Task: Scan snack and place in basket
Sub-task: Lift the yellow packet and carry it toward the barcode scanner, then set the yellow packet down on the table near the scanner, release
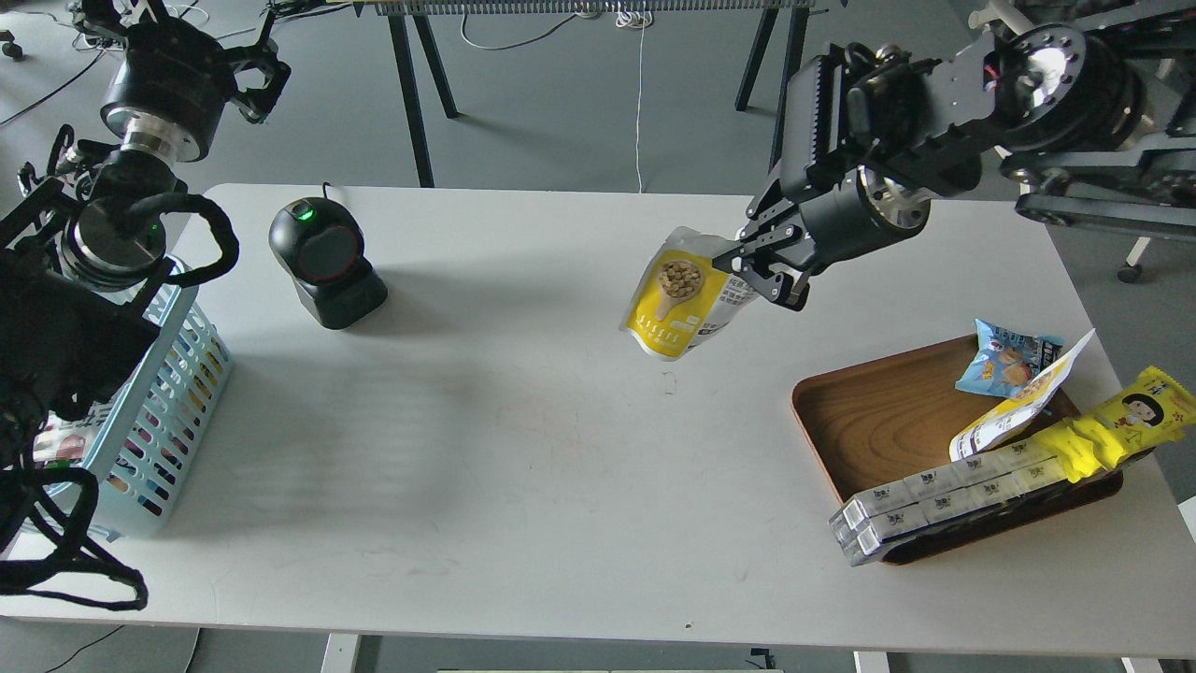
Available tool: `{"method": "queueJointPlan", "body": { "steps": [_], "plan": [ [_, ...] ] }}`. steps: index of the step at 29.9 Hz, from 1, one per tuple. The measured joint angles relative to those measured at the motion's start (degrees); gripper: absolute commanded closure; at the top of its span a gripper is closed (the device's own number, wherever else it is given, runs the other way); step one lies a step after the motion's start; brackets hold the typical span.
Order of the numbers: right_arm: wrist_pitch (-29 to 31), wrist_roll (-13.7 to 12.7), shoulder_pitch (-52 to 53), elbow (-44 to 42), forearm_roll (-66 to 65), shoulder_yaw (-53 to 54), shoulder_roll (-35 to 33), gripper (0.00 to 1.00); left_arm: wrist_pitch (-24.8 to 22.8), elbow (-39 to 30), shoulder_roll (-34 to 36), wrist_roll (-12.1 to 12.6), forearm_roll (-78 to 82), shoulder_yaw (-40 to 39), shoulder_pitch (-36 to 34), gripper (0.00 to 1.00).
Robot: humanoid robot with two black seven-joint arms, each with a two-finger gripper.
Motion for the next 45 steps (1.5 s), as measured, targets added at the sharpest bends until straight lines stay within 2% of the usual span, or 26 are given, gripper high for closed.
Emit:
{"method": "queueJointPlan", "body": {
  "steps": [11, 14, 24, 45],
  "plan": [
    [0.0, 0.0, -5.1, -11.0, 4.1, 0.1, 15.9, 1.0, 0.0, 0.1, 0.3, 0.0, 0.1, 0.2, 0.0, 0.0],
    [0.0, 0.0, -6.5, -13.5, 4.6, 0.3, 18.1, 1.0, 0.0, 0.1, 0.3, 0.0, 0.1, 0.2, 0.1, 0.0],
    [0.0, 0.0, -8.7, -17.7, 4.7, 0.4, 18.6, 1.0, 0.0, 0.1, 0.2, 0.0, 0.2, 0.4, 0.2, 0.0],
    [0.1, 0.0, -10.4, -17.6, 4.8, 0.3, 18.6, 0.95, 0.0, 0.2, 0.3, 0.0, 0.2, 0.3, 0.4, 0.0]
  ]
}}
